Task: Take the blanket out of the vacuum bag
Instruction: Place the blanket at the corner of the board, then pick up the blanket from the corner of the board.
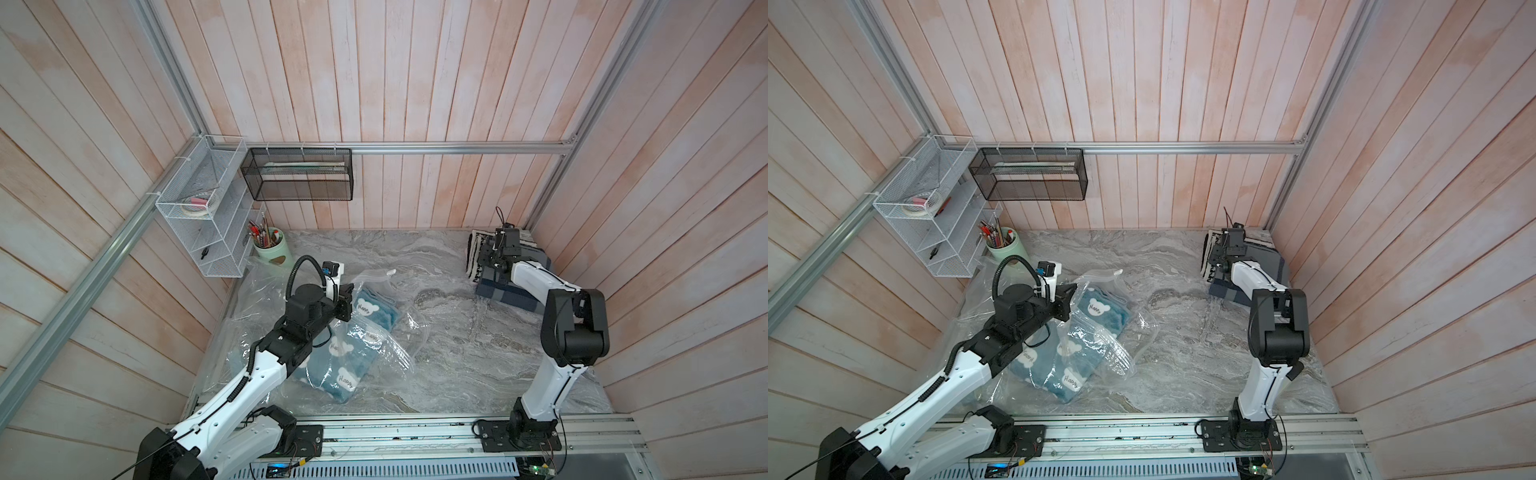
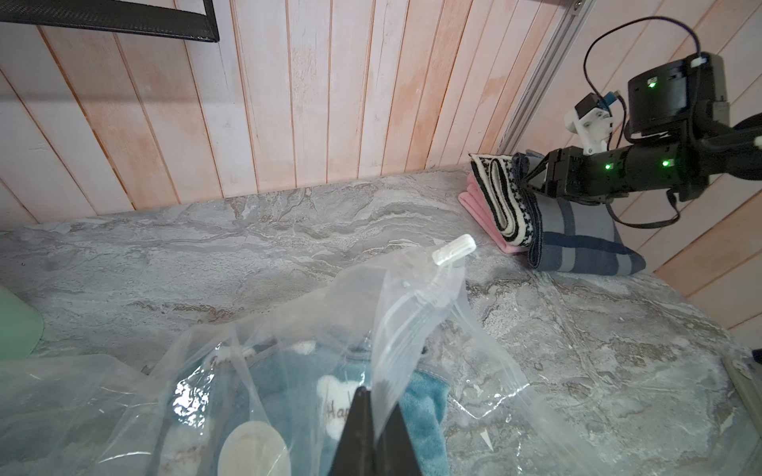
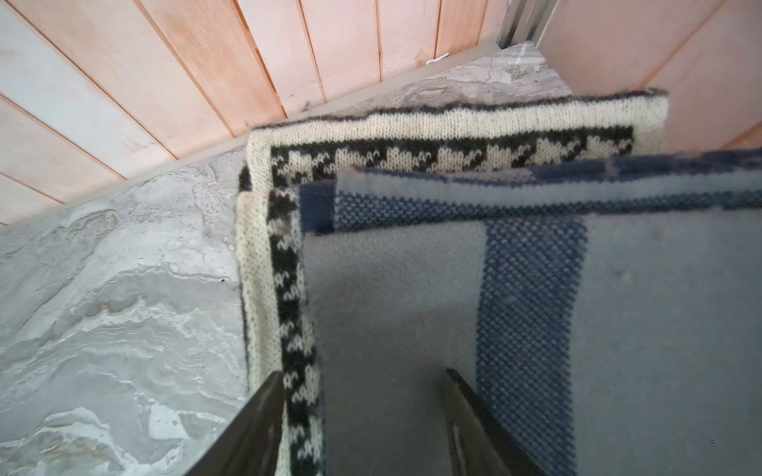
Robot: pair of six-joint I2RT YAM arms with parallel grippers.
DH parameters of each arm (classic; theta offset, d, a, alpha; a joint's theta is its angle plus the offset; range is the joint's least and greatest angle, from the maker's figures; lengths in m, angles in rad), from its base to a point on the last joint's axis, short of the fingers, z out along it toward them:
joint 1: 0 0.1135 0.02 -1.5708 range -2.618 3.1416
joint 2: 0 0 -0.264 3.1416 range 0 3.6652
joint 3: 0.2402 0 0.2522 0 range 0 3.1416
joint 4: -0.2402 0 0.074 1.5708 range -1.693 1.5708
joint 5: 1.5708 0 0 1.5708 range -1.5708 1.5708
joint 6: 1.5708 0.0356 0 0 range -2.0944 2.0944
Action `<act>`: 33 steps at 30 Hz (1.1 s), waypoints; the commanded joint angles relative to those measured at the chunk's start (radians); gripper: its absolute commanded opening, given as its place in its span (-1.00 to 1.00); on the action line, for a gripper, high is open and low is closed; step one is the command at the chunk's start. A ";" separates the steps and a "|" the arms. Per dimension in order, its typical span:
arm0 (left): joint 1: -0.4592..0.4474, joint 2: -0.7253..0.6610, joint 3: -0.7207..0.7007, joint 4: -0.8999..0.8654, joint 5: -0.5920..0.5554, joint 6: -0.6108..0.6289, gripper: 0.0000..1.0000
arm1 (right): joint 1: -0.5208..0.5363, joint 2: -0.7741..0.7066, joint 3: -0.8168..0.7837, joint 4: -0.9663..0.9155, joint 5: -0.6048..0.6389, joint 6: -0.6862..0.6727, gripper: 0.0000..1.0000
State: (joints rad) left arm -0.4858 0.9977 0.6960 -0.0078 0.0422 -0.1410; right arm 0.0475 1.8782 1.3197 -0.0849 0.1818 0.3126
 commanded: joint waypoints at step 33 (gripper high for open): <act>0.007 0.020 0.018 0.020 -0.016 0.047 -1.00 | -0.034 0.140 0.110 -0.089 -0.046 -0.004 -0.70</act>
State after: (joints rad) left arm -0.4850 1.0100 0.6960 -0.0048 0.0257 -0.1162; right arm 0.0288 2.0159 1.4502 -0.1410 0.1921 0.2962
